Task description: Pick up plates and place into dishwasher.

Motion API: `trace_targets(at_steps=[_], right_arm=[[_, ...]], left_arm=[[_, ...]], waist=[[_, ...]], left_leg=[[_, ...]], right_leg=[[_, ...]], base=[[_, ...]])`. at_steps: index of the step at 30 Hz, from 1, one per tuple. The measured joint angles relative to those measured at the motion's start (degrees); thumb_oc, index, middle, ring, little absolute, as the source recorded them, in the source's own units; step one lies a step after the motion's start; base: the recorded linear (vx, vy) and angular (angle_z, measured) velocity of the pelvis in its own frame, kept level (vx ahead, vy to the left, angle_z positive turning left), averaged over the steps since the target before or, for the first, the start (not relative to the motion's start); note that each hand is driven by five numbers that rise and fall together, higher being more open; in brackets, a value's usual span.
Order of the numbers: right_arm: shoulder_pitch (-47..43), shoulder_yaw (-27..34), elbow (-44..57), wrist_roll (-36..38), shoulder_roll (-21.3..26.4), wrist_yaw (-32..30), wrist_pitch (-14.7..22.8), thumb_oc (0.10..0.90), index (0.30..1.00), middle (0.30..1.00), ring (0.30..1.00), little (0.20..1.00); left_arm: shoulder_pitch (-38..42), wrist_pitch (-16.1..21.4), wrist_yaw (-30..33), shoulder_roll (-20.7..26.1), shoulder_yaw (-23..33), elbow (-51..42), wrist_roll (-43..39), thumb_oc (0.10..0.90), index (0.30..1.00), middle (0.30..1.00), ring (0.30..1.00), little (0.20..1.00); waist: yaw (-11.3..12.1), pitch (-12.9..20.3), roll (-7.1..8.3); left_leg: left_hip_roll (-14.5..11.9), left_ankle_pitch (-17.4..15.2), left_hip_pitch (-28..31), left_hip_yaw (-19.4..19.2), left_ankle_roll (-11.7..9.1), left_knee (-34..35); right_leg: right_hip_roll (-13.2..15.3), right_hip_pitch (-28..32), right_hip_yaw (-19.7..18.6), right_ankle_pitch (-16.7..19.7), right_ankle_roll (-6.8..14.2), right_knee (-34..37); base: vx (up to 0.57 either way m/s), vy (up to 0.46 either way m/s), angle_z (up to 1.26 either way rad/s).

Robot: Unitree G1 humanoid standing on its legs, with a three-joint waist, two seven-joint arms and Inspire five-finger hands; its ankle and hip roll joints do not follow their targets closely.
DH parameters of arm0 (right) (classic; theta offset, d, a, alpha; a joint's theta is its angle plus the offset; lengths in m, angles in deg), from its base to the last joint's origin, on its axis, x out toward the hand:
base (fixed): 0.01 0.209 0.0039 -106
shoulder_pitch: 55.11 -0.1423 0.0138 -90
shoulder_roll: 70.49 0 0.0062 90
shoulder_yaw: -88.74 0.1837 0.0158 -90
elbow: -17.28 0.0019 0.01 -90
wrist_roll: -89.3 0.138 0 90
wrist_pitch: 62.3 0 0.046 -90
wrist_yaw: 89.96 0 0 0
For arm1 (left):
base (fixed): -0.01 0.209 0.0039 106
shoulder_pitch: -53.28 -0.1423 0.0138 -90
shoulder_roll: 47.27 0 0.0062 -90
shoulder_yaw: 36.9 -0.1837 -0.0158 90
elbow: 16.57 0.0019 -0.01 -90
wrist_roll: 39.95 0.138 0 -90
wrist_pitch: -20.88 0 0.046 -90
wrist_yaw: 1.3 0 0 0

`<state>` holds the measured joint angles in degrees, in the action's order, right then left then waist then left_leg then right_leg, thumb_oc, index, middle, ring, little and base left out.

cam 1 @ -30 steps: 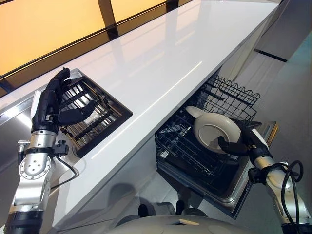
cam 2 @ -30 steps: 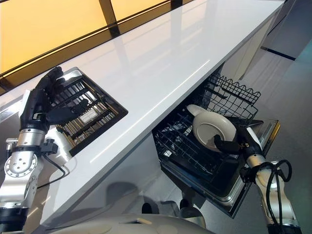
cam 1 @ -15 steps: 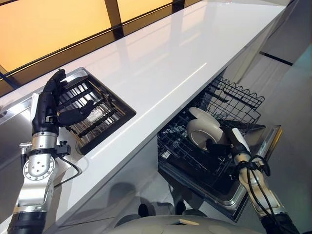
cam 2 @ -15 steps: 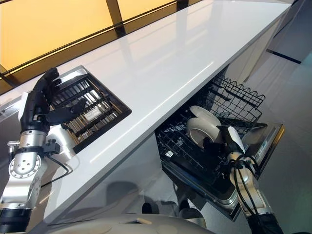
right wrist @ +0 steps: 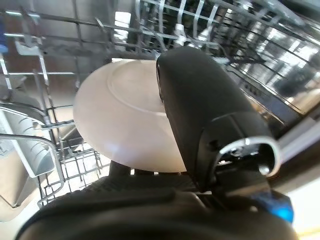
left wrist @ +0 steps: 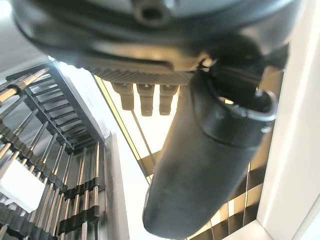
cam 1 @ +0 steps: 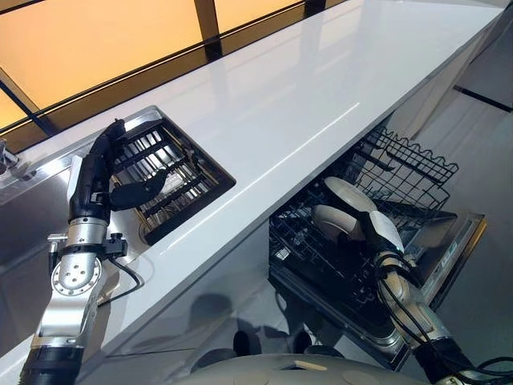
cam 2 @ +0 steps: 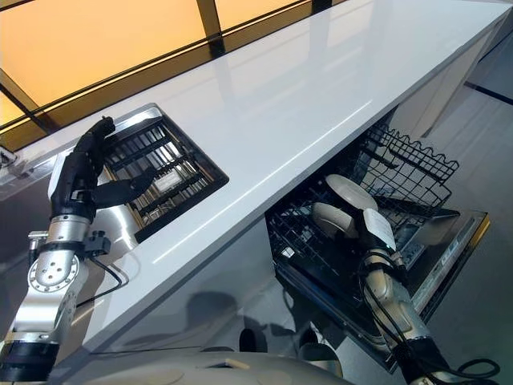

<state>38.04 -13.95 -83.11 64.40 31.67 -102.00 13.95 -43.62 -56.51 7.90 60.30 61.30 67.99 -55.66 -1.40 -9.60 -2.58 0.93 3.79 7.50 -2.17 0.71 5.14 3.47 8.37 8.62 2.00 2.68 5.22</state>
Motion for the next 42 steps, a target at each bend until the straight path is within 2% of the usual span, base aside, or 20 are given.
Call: trace_targets(at_steps=[4, 9, 11, 16, 22, 25, 28, 31, 35, 39, 42], right_arm=[[0.0, -2.6, 0.0, 0.3, 0.0, 0.4, 0.1, 0.800, 0.900, 0.900, 0.900, 0.900], [0.1, -3.8, 1.4, 4.8, 0.0, 0.7, 0.7, 0.800, 0.900, 0.900, 0.900, 0.900], [0.2, -2.8, 3.3, 7.5, 0.0, 0.7, 1.2, 0.800, 0.900, 0.900, 0.900, 0.900], [2.2, 0.5, 10.4, 14.3, 0.1, 1.0, 5.3, 0.800, 0.900, 0.900, 0.900, 0.900], [4.0, 4.9, 13.7, 16.0, 0.1, 0.9, 10.0, 0.800, 0.900, 0.900, 0.900, 0.900], [4.2, 6.3, 14.7, 17.6, 0.2, 0.7, 10.8, 0.800, 0.900, 0.900, 0.900, 0.900], [4.2, 7.9, 16.9, 24.3, 0.2, 1.8, 13.1, 0.800, 0.900, 0.900, 0.900, 0.900], [4.3, 10.0, 19.8, 36.4, 0.1, 6.2, 15.9, 0.800, 0.900, 0.900, 0.900, 0.900], [4.9, 13.6, 20.1, 49.6, -2.1, 8.3, 20.6, 0.800, 0.900, 0.900, 0.900, 0.900], [5.9, 19.2, 19.0, 53.0, -6.1, 2.8, 27.5, 0.800, 0.900, 0.900, 0.900, 0.900], [5.9, 23.4, 16.2, 53.0, -7.3, -1.8, 30.5, 0.800, 0.900, 0.900, 0.900, 0.900]], left_arm=[[0.2, 0.0, -0.3, 0.0, 0.0, 0.0, 0.0, 0.800, 0.900, 0.900, 0.900, 0.900], [0.2, -0.1, -0.6, -0.1, -0.1, 0.0, 0.0, 0.800, 0.900, 0.900, 0.900, 0.900], [0.2, -0.1, -0.6, -0.3, -0.1, 0.0, 0.0, 0.800, 0.900, 0.900, 0.900, 0.900], [0.1, -0.1, -0.7, -1.5, -0.1, 0.0, 0.0, 0.800, 0.900, 0.900, 0.900, 0.900], [0.1, -0.1, -1.0, -1.5, -0.1, 0.0, 0.0, 0.800, 0.900, 0.900, 0.900, 0.900], [0.1, -0.1, -1.0, -1.5, 0.0, 0.0, 0.0, 0.800, 0.900, 0.900, 0.900, 0.900], [0.0, -0.1, -1.0, -1.5, 0.0, 0.0, 0.0, 0.800, 0.900, 0.900, 0.900, 0.900], [-0.2, -0.1, -1.1, -1.5, 0.0, 0.0, 0.0, 0.800, 0.900, 0.900, 0.900, 0.900], [-0.2, 0.0, -1.4, -1.5, 0.1, 0.0, 0.0, 0.800, 0.900, 0.900, 0.900, 0.900], [-0.2, 0.2, -1.8, -1.5, 1.1, 1.9, 0.0, 0.800, 0.900, 0.900, 0.900, 0.900], [-1.3, 0.2, -1.8, -1.5, 2.2, 2.2, 0.0, 0.800, 0.900, 0.900, 0.900, 0.900]], waist=[[0.0, 0.0, -0.03], [0.1, -0.2, -0.31], [0.0, -0.2, -0.34], [-0.2, -0.3, -0.45], [-0.6, -0.4, -0.31], [-1.1, -0.4, -0.28], [-1.5, -0.5, -0.24], [-2.1, -0.6, -0.11], [-2.7, -0.6, 0.02], [-3.1, -0.7, 0.06], [-3.6, -0.7, 0.15]], left_leg=[[0.0, 0.1, 0.0, 0.3, 0.0, 0.0], [0.1, 0.2, -0.1, 0.3, 0.1, 0.1], [0.0, 0.2, -0.1, 0.2, 0.1, 0.1], [0.1, 0.2, -0.1, 0.1, 0.1, 0.1], [0.0, 0.1, -0.1, -0.7, 0.0, 0.2], [0.0, 0.1, -0.1, -0.8, 0.0, 0.2], [-0.1, 0.0, -0.1, -1.5, 0.0, 0.2], [-0.2, -0.1, 0.0, -2.1, 0.0, 0.1], [-0.2, -0.3, 0.1, -2.5, -0.1, 0.1], [-0.3, -0.6, 0.3, -3.5, -0.1, 0.2], [-0.4, -0.8, 0.6, -4.2, 0.0, 0.2]], right_leg=[[0.0, 0.1, 0.2, 0.0, 0.0, 0.0], [0.1, 0.1, 0.2, -0.1, 0.2, 0.0], [0.0, 0.0, 0.2, -0.1, 0.2, 0.0], [0.0, -0.1, 0.0, -0.1, 0.2, 0.0], [0.0, -0.3, -0.4, -0.1, 0.2, 0.0], [0.0, -0.4, -0.5, -0.1, 0.2, 0.0], [-0.1, -0.7, -1.1, -0.1, 0.2, 0.0], [-0.1, -0.9, -1.7, -0.1, 0.2, 0.0], [-0.2, -0.9, -1.9, 0.0, 0.0, 0.0], [-0.2, -1.0, -2.6, -0.1, 0.2, 0.0], [-0.3, -1.0, -3.3, -0.1, 0.3, 0.0]], base=[[0.01, -0.002, 0.01], [0.00, 0.000, 0.01], [0.00, 0.000, 0.00], [0.00, 0.000, 0.00], [0.00, 0.000, -0.04], [0.00, -0.010, -0.02], [-0.01, -0.016, -0.11], [-0.01, -0.022, -0.11], [0.00, 0.000, 0.00], [0.03, -0.018, -0.09], [0.05, -0.050, -0.13]])
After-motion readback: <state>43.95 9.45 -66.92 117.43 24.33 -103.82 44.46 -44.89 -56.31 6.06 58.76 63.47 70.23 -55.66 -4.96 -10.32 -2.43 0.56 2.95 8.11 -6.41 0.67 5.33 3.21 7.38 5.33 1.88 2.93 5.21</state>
